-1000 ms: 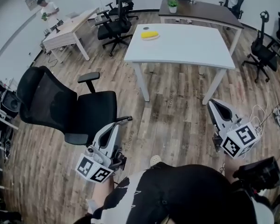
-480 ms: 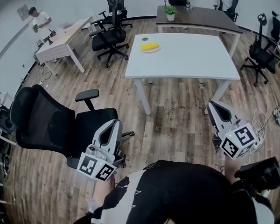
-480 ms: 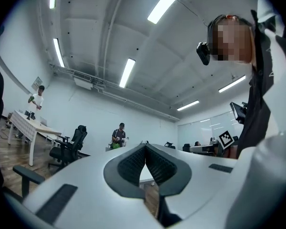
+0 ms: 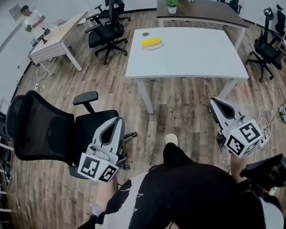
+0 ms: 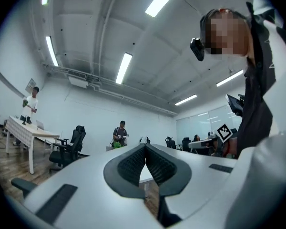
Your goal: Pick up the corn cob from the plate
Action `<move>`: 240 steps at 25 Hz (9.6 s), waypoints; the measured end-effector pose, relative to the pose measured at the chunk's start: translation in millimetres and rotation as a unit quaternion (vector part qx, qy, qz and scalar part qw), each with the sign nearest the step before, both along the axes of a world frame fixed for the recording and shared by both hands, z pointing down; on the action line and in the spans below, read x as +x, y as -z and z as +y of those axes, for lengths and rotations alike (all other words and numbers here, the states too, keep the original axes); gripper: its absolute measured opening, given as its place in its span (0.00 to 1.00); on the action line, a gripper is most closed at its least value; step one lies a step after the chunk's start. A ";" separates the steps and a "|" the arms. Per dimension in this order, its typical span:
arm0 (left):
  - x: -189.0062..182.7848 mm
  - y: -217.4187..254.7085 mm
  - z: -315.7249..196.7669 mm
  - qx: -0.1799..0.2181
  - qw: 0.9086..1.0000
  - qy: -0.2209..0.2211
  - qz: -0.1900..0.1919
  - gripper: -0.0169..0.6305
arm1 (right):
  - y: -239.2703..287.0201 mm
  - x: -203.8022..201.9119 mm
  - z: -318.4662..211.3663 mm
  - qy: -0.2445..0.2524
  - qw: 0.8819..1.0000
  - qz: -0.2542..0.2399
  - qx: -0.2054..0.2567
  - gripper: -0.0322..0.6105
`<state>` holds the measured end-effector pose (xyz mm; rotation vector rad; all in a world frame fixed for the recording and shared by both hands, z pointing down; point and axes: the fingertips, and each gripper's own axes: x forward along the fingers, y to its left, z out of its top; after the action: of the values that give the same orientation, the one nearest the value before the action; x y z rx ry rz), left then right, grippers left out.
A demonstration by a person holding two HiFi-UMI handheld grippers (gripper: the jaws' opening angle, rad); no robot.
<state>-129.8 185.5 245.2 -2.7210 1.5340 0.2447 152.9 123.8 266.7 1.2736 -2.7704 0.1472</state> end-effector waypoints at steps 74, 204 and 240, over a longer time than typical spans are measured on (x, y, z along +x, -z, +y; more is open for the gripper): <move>-107.0 -135.7 -539.7 -0.172 0.983 0.001 0.066 0.05 | -153.1 -194.6 -593.9 0.205 0.959 0.158 -0.112 0.07; 22.7 -53.4 -245.9 -0.123 0.987 0.020 0.100 0.05 | -96.1 -53.1 -316.0 0.114 0.973 -0.042 -0.194 0.44; -76.2 -97.8 -134.5 -0.171 0.974 0.005 0.151 0.05 | -131.0 -111.3 -153.1 0.045 0.949 -0.142 -0.279 0.44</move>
<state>-206.0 50.9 343.0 -3.0528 1.8154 0.4541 41.6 -29.3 397.7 1.0325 -2.6857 1.0956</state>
